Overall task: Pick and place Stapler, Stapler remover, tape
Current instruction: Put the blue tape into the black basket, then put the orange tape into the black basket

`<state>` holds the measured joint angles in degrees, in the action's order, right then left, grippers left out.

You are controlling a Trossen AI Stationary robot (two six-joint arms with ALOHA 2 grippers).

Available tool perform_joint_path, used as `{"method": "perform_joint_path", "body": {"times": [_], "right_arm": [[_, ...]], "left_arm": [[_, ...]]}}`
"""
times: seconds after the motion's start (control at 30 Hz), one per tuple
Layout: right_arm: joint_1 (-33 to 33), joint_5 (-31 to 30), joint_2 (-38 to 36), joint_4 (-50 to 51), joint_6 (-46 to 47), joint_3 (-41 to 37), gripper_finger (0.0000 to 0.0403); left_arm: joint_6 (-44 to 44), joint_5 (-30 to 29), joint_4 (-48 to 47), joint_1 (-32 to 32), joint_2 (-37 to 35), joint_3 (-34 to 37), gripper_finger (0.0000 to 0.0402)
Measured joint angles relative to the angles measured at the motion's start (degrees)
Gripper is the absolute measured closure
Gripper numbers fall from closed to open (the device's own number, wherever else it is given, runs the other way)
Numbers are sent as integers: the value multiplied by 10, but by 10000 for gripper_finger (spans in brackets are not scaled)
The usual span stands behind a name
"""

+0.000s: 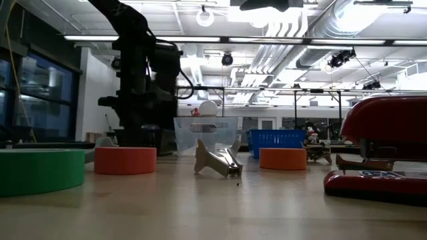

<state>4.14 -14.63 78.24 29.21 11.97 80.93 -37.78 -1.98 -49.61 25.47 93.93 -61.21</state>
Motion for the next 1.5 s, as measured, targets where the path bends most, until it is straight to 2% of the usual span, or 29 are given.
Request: {"method": "perform_joint_path", "body": {"times": [0.23, 0.43, 0.73, 0.9, 1.1, 1.27, 1.5], "right_arm": [[0, 0, 0, 3, 0, 0, 185], [0, 0, 0, 3, 0, 0, 186], [0, 2, 0, 5, 1, 0, 186], [0, 2, 0, 14, 11, 0, 187], [0, 2, 0, 19, 11, 0, 186], [0, 2, 0, 24, 14, 0, 186], [0, 6, 2, 85, 49, -20, 187]], "left_arm": [[4, 17, 1, 0, 0, 0, 280], [20, 34, 1, 0, 0, 0, 245], [36, 35, -6, 0, -27, -3, 241], [46, 19, -45, 0, -43, -40, 241], [50, 29, -84, 0, -52, -83, 241], [60, 40, -87, 0, -58, -104, 241], [107, 38, -87, 0, -68, -127, 241]]}}
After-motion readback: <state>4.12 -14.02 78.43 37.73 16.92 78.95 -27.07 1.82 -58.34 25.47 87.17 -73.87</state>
